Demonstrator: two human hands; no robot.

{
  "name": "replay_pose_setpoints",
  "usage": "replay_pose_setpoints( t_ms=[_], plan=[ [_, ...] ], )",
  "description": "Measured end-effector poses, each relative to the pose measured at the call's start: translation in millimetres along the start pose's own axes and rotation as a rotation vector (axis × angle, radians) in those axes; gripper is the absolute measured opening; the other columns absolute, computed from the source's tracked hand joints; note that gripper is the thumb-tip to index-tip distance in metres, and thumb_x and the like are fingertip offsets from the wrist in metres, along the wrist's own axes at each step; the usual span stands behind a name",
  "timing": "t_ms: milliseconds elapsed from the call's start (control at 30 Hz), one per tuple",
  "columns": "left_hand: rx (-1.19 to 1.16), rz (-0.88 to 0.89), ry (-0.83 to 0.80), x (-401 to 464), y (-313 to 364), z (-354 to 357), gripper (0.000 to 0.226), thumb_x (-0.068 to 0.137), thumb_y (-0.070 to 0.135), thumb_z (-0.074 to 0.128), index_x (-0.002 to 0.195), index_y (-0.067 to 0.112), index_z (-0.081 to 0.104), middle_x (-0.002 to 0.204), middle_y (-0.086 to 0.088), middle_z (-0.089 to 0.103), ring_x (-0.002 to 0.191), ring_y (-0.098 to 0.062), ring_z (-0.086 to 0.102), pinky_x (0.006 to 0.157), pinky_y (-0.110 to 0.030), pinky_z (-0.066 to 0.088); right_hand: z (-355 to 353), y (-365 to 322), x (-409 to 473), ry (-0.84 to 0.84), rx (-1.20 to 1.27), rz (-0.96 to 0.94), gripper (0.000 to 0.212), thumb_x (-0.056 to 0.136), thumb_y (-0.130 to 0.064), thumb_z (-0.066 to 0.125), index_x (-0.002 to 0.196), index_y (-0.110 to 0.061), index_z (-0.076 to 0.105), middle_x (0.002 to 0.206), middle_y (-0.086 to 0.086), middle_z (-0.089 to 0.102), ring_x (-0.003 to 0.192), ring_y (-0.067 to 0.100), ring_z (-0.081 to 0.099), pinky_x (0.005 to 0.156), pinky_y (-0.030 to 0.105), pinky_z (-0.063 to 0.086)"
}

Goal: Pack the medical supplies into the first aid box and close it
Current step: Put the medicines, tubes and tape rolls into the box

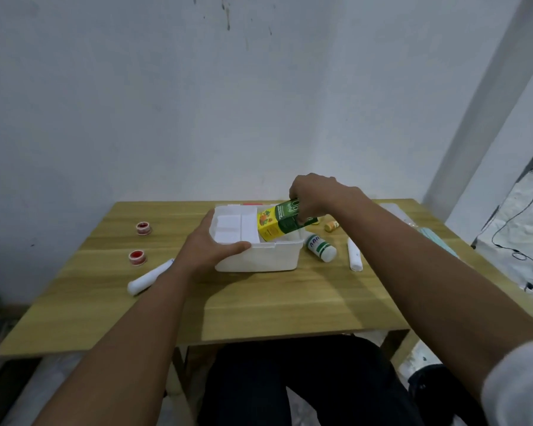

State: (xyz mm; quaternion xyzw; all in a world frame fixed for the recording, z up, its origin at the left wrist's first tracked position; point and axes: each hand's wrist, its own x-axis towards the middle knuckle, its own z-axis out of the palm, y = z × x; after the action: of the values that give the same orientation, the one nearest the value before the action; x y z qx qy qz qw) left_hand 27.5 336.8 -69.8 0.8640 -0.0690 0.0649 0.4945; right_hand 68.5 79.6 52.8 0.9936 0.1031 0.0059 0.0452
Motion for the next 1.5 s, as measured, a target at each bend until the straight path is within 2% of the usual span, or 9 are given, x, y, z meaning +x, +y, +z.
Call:
replay_pose_setpoints(
  t_ms=[100,200,433,567,933,1100,1233,1333,1500],
  plan=[
    [0.007,-0.03,-0.002,1,-1,1,0.119,0.062,0.063,0.089,0.16,0.036,0.029,0.155,0.011,0.046,0.136,-0.016,0.046,0.095,-0.03,0.043,-1,-4,-4,0.011,-0.053,-0.019,0.043,0.066,-0.027,0.087,0.103,-0.019,0.067,0.091,0.001,0.066,0.09,0.025,0.063,0.075,0.038,0.039],
    [0.006,-0.024,0.007,1,1,3,0.115,0.067,0.057,0.09,0.161,0.033,0.027,0.158,0.009,0.042,0.133,-0.015,0.044,0.094,-0.03,0.042,7,-18,-1,-0.007,-0.062,-0.078,0.043,0.068,-0.023,0.086,0.105,-0.014,0.067,0.092,0.004,0.067,0.088,0.024,0.064,0.071,0.036,0.053],
    [0.011,0.014,-0.003,-2,0,2,0.107,0.07,0.053,0.089,0.157,0.038,0.029,0.135,0.021,0.043,0.119,-0.008,0.042,0.077,-0.019,0.042,45,-32,15,-0.007,0.201,-0.126,0.054,0.072,-0.024,0.089,0.121,-0.013,0.069,0.113,0.004,0.066,0.097,0.02,0.059,0.069,0.027,0.046],
    [-0.005,0.017,-0.008,-2,-1,3,0.106,0.068,0.057,0.09,0.155,0.041,0.032,0.133,0.023,0.047,0.12,-0.009,0.046,0.076,-0.018,0.043,60,-31,16,0.019,0.266,-0.143,0.055,0.074,-0.027,0.087,0.125,-0.016,0.07,0.12,0.003,0.066,0.105,0.02,0.058,0.081,0.03,0.049],
    [0.01,0.009,0.015,-2,1,4,0.106,0.067,0.056,0.09,0.155,0.041,0.032,0.134,0.023,0.046,0.119,-0.007,0.045,0.075,-0.015,0.04,72,-38,24,0.02,0.194,-0.24,0.051,0.074,-0.039,0.082,0.122,-0.028,0.07,0.116,-0.006,0.069,0.104,0.017,0.063,0.083,0.036,0.056],
    [0.019,0.032,0.003,0,1,5,0.103,0.067,0.057,0.089,0.152,0.045,0.033,0.132,0.025,0.047,0.119,-0.008,0.047,0.077,-0.021,0.043,67,-24,20,0.06,0.415,-0.219,0.048,0.071,-0.034,0.089,0.114,-0.02,0.075,0.113,-0.005,0.071,0.101,0.013,0.066,0.086,0.033,0.057],
    [0.007,0.026,-0.007,3,-5,4,0.105,0.062,0.065,0.088,0.151,0.045,0.036,0.136,0.023,0.053,0.12,-0.011,0.052,0.08,-0.026,0.046,48,23,10,0.319,0.747,-0.09,0.023,0.077,-0.025,0.086,0.097,-0.016,0.078,0.095,-0.005,0.076,0.084,0.006,0.072,0.082,0.029,0.06],
    [0.012,0.026,-0.002,3,-7,4,0.108,0.062,0.065,0.089,0.153,0.045,0.035,0.136,0.023,0.052,0.12,-0.011,0.051,0.08,-0.026,0.046,46,86,12,0.469,0.746,0.111,0.014,0.085,-0.019,0.077,0.098,-0.013,0.079,0.096,-0.001,0.077,0.086,0.011,0.073,0.086,0.034,0.06],
    [0.019,0.04,0.01,2,-4,7,0.101,0.066,0.055,0.09,0.151,0.046,0.035,0.133,0.024,0.05,0.118,-0.009,0.049,0.075,-0.019,0.042,77,188,17,0.243,0.331,0.586,0.03,0.09,-0.022,0.061,0.119,-0.02,0.067,0.121,0.005,0.069,0.116,0.03,0.062,0.108,0.051,0.039]
  ],
)
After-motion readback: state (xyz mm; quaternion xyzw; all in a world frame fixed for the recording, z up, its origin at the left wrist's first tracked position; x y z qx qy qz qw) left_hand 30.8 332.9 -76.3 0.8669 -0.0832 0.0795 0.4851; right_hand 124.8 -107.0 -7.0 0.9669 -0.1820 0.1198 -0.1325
